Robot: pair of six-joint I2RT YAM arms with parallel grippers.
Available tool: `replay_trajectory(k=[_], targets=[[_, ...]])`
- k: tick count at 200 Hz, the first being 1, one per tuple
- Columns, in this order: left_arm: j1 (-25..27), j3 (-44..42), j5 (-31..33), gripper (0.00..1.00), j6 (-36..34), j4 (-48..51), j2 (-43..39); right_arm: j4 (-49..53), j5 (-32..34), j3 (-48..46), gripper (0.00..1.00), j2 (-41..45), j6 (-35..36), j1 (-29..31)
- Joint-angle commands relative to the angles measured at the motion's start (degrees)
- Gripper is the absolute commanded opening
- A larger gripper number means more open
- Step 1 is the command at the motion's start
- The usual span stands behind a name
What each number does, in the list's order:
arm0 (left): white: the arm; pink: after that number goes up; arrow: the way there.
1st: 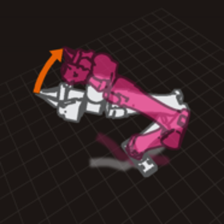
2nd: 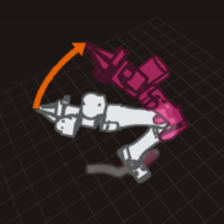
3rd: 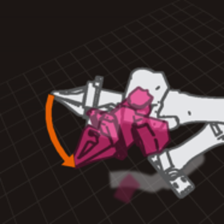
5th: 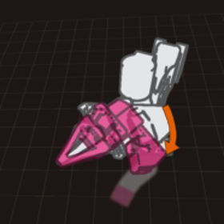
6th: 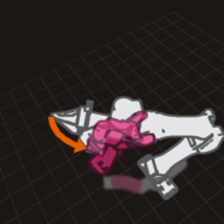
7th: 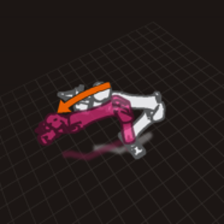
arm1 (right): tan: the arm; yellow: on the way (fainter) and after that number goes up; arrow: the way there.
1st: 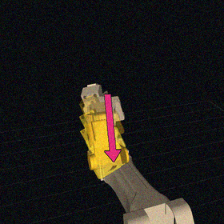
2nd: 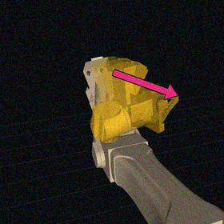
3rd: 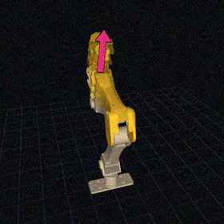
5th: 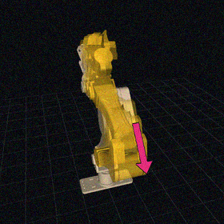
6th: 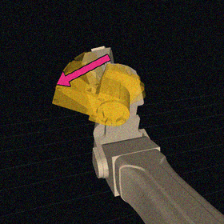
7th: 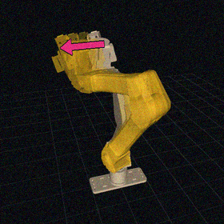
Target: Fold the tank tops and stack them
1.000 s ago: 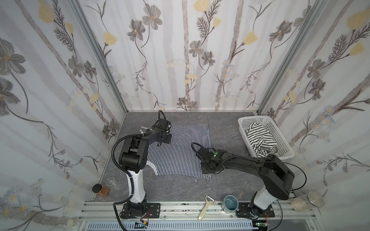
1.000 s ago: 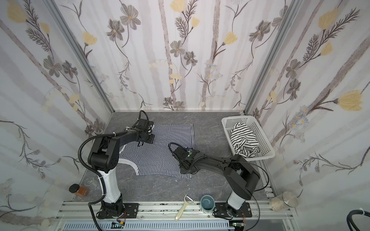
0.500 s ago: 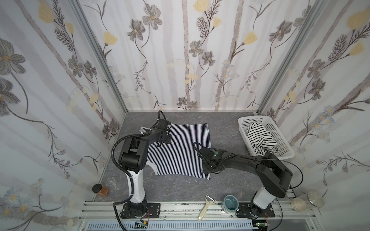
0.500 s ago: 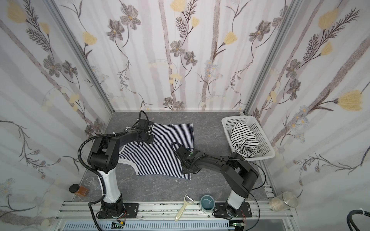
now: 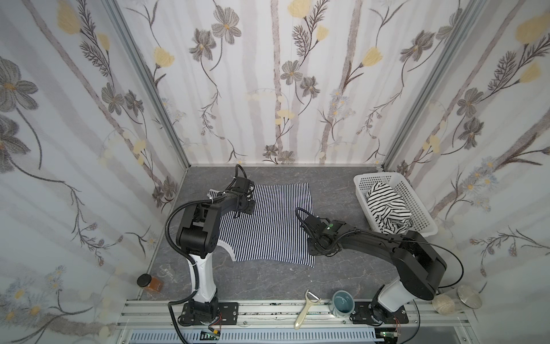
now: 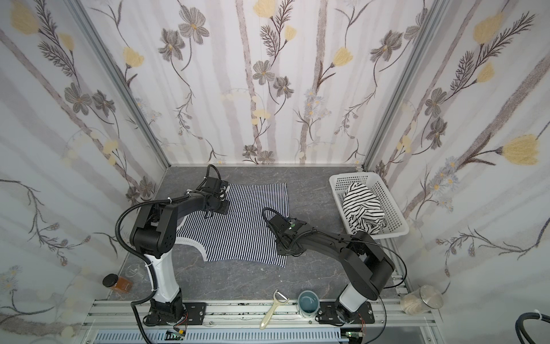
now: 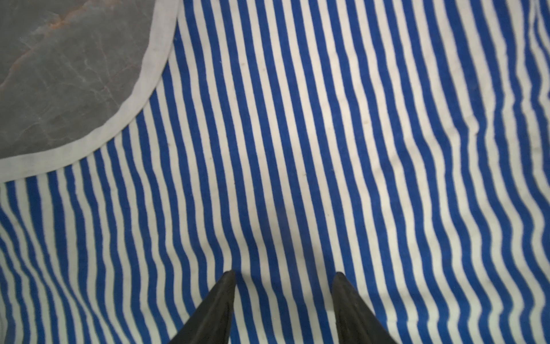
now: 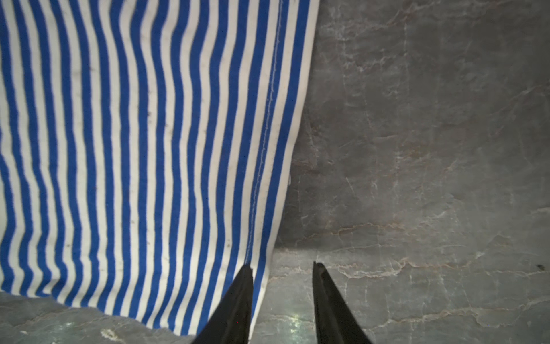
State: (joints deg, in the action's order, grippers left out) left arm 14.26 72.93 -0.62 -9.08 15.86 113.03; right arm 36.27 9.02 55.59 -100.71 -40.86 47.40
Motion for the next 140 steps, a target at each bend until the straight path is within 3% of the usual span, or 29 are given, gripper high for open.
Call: replay_trajectory(k=[1, 39, 48, 103, 140], targets=[[0.0, 0.3, 0.6, 0.55, -1.7, 0.6, -2.7, -0.1, 2.0, 3.0, 0.37, 0.2, 0.3, 0.0], [-0.7, 0.9, 2.7, 0.56, -3.6, 0.4, -7.4, -7.3, -3.4, 7.5, 0.36, -4.5, 1.6, 0.0], [-1.3, 0.8, 3.4, 0.56, -4.2, 0.4, -7.3, -7.9, -4.0, 8.5, 0.36, -6.4, 2.0, -2.3], [-8.9, 7.5, 2.8, 0.56, -5.7, 0.3, 2.6, -13.8, -9.0, 6.6, 0.35, -11.0, 3.9, -6.6], [-9.5, 9.3, 3.6, 0.55, -6.1, 0.3, 6.1, -15.0, -9.4, 4.3, 0.35, -11.1, 4.7, -10.1]])
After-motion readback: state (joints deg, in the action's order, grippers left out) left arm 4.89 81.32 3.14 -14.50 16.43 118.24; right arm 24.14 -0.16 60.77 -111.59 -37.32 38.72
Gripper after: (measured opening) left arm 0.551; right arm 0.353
